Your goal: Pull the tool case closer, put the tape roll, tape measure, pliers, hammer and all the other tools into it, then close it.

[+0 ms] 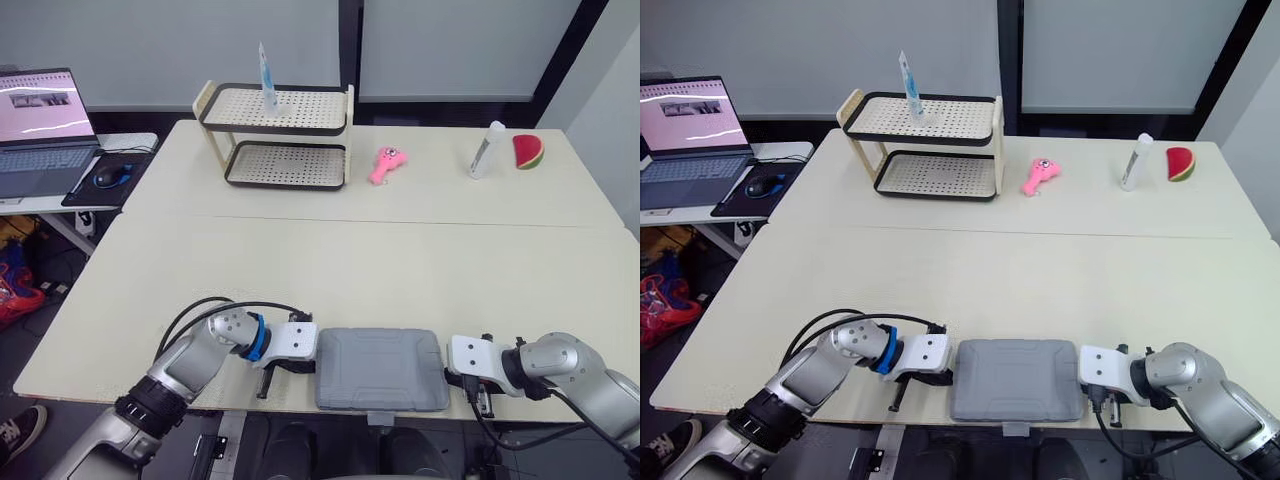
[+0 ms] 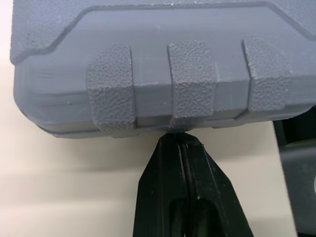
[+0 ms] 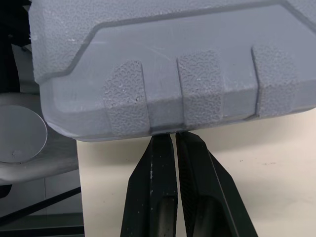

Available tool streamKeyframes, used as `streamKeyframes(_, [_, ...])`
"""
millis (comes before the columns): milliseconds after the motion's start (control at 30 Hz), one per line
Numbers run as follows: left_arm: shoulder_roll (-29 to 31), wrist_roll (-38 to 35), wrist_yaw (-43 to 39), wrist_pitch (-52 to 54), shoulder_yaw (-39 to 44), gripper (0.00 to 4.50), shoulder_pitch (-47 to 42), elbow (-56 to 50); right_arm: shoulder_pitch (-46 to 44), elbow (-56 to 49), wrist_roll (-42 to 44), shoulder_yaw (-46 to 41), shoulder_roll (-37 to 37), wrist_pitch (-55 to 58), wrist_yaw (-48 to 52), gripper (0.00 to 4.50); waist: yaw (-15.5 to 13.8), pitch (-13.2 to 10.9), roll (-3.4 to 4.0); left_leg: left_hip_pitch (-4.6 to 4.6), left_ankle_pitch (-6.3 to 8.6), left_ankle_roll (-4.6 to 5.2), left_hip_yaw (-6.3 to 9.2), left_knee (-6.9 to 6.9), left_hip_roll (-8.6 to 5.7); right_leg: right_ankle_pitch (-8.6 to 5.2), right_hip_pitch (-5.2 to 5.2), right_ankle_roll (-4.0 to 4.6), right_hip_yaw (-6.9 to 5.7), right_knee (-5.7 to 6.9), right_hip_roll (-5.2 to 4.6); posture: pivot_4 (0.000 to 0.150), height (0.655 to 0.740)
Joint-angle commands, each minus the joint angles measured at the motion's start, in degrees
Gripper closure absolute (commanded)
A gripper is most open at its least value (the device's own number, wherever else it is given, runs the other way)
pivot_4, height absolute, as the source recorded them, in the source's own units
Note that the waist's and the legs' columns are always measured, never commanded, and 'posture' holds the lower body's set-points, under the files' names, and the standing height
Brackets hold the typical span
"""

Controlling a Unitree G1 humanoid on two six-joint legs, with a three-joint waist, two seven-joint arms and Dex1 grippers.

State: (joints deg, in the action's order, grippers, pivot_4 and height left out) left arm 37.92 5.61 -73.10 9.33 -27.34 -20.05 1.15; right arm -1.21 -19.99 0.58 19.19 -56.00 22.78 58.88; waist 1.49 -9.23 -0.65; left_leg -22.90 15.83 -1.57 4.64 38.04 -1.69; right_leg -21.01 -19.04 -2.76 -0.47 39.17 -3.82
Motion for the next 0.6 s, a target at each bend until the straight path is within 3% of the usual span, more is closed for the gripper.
streamKeyframes(33, [-1.71,0.10,0.79,-2.81,-0.57,4.50,-1.64,0.54,-0.92,-1.38,0.63,-1.61,1.22,-0.83,-0.01,4.34,0.00,0.00,0.00,0.00,-0.02,-0.03,0.00,0.01,0.00,0.00,0.00,0.00,-0.01,0.00,0.00,0.150,0.7400])
streamKeyframes(600, [-2.79,0.59,-1.65,-3.60,-1.68,4.50,-1.59,0.55,-1.87,0.67,-0.22,-3.02,2.39,-1.90,0.22,4.34,0.03,0.00,0.00,0.00,-0.12,-0.21,-0.01,0.01,-0.01,0.00,0.00,0.00,0.00,0.02,-0.01,0.150,0.7400])
